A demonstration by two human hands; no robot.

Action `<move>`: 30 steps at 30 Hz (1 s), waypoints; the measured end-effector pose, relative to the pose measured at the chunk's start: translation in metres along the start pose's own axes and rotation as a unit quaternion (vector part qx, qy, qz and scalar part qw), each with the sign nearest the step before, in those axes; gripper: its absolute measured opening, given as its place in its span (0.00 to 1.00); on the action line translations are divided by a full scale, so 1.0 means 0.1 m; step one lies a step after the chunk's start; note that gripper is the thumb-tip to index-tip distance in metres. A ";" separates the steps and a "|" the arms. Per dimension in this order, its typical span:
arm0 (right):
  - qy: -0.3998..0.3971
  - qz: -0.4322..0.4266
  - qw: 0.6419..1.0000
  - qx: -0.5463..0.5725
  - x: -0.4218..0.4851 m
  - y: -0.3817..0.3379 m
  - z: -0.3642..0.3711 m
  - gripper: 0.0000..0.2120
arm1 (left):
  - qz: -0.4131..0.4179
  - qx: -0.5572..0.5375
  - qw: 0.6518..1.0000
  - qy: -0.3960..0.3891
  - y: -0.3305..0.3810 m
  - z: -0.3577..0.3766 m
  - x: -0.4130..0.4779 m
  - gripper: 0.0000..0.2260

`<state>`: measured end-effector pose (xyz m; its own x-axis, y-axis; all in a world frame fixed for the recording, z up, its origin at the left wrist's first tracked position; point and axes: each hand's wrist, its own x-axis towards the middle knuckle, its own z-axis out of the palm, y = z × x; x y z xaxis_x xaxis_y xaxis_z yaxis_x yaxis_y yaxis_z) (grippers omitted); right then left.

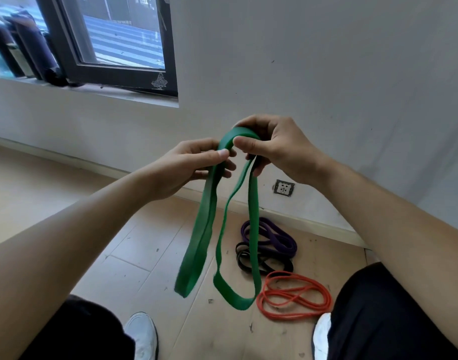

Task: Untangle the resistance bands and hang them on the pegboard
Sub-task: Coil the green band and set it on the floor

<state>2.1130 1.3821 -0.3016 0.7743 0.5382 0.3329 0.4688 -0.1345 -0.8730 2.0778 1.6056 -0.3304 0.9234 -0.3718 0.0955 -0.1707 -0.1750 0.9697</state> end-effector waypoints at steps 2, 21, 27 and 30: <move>0.005 -0.014 1.000 -0.004 0.00 -0.04 -0.01 0.15 | -0.007 0.003 1.000 -0.012 -0.03 0.02 0.00 0.21; 0.060 -0.051 0.995 0.066 -0.14 -0.15 -0.35 0.14 | 0.039 -0.004 0.999 0.000 -0.23 0.89 0.25 0.21; 0.143 -0.057 0.969 0.192 -0.13 -0.18 -0.52 0.04 | -0.007 0.046 0.998 -0.044 -0.39 1.00 0.28 0.16; 0.178 -0.055 0.957 0.223 -0.13 -0.16 -0.65 0.04 | -0.042 0.060 0.995 -0.075 -0.47 1.00 0.29 0.12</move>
<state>2.1234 1.3229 -0.2691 0.8643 0.1997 0.4617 0.3885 0.3179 -0.8649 2.0777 1.5116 -0.3958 0.8763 -0.4810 -0.0274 -0.1434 -0.3146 0.9383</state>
